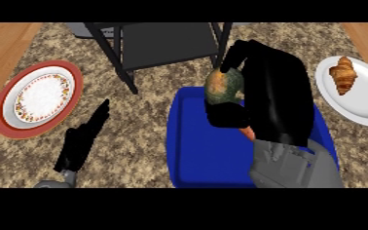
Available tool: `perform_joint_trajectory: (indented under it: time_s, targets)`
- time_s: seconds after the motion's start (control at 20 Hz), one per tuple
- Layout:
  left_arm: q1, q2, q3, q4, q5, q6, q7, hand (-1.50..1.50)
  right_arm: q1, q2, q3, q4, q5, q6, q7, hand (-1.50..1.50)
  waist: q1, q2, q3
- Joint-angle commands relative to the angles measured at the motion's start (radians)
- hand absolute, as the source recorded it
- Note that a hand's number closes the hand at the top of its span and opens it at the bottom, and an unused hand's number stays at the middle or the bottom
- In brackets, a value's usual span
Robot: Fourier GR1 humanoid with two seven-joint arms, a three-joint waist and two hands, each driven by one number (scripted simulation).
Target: Pick the squash from the tray and place it in the tiered shelf
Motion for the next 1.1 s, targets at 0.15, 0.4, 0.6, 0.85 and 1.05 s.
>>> perform_joint_trajectory:
  time_s: [0.15,0.4,0.6,0.85,1.05]
  targets:
    - [-0.060,0.000,0.027,-0.011,0.005,-0.021,0.055,0.00,-0.300,0.010,-0.162,0.219,-0.006,-0.038,0.054,1.50,0.006,0.003,0.000]
    - [-0.074,-0.015,0.034,0.041,-0.016,-0.015,0.007,0.00,-0.480,-0.035,-0.309,0.507,0.006,-0.094,-0.064,1.50,0.014,0.008,-0.001]
    - [-0.065,-0.010,0.034,0.036,-0.019,-0.031,0.020,0.00,-0.591,-0.028,-0.367,0.726,0.003,-0.201,-0.112,1.50,0.019,0.010,-0.001]
    - [-0.017,-0.036,0.010,0.032,-0.038,-0.027,-0.029,0.00,-0.678,-0.075,-0.402,1.007,0.002,-0.313,-0.267,1.50,0.032,0.015,-0.001]
    - [-0.057,-0.021,0.027,0.003,-0.024,-0.046,0.027,0.00,-0.746,-0.048,-0.418,1.186,0.003,-0.389,-0.320,1.50,0.041,0.018,-0.001]
